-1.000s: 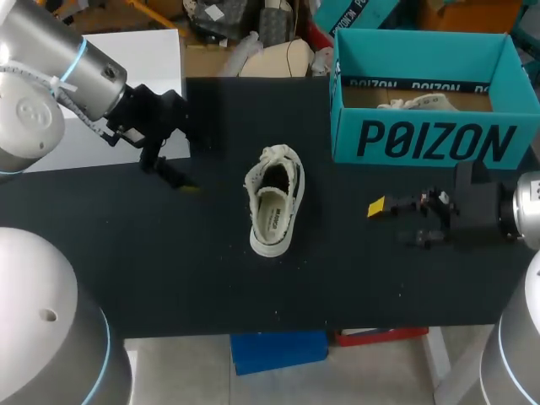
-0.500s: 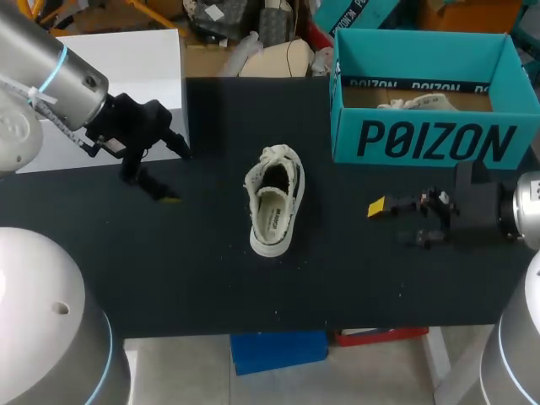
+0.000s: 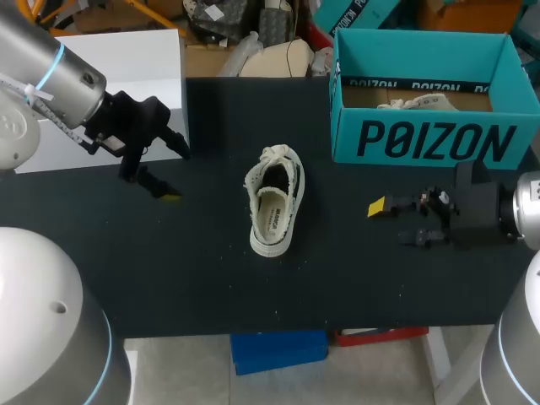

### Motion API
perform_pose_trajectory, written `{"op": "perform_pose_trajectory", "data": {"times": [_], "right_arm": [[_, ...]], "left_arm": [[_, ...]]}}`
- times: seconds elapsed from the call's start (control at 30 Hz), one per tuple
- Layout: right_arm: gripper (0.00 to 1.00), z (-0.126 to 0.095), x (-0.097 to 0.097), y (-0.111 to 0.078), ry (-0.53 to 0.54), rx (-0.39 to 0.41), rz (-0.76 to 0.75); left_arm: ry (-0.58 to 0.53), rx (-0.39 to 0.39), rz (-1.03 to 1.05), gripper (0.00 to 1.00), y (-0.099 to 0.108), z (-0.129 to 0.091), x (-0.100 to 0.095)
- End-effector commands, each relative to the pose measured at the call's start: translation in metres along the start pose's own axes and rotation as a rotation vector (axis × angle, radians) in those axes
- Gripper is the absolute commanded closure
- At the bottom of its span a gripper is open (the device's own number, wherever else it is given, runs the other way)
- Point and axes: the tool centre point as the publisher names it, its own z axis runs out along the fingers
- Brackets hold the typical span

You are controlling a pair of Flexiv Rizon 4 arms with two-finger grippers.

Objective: Take the shoe out of the shoebox, open the shoe tongue, remove and reinsert the insole, then place the shoe into the shoebox

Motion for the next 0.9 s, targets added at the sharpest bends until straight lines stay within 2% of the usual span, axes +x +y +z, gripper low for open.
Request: {"op": "perform_pose_trajectory", "data": {"times": [0.03,0.1,0.23,0.9], "right_arm": [[0.0,0.0,0.0,0.0,-0.001,0.0,0.0],[0.0,0.0,0.0,0.0,-0.001,0.0,0.0],[0.0,0.0,0.0,0.0,-0.001,0.0,0.0],[0.0,0.0,0.0,0.0,-0.001,0.0,0.0]], "left_arm": [[0.002,0.012,-0.044,0.0,0.016,-0.009,-0.009],[0.016,0.041,-0.073,0.0,0.02,-0.013,-0.009],[-0.001,0.046,-0.087,0.0,0.03,-0.021,-0.01],[-0.001,0.057,-0.073,0.0,0.031,-0.022,-0.01]]}}
